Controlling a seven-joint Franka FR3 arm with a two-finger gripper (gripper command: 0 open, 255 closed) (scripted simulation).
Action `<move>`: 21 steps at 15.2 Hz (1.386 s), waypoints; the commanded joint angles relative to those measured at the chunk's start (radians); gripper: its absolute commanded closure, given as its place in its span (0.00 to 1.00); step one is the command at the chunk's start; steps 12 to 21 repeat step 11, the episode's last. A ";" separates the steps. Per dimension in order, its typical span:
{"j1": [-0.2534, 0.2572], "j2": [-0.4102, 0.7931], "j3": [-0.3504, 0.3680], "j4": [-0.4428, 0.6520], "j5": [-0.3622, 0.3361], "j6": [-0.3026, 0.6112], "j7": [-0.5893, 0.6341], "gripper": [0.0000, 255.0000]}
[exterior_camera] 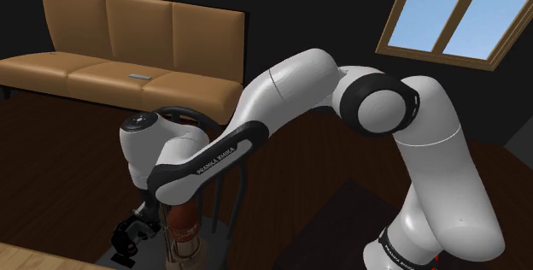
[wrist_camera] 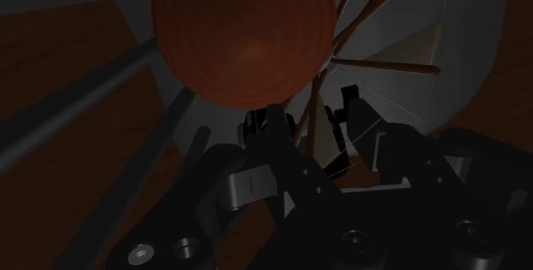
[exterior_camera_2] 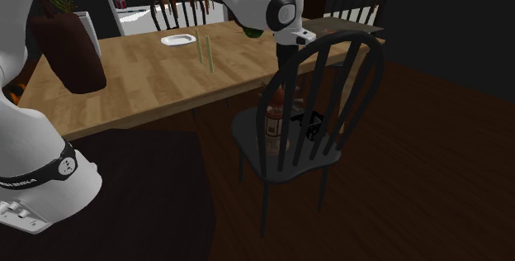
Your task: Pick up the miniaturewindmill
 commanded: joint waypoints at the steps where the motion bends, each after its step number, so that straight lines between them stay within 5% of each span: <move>1: -0.005 -0.020 0.006 0.000 0.007 -0.017 -0.005 1.00; 21: -0.015 -0.081 0.023 0.016 0.032 -0.092 -0.023 1.00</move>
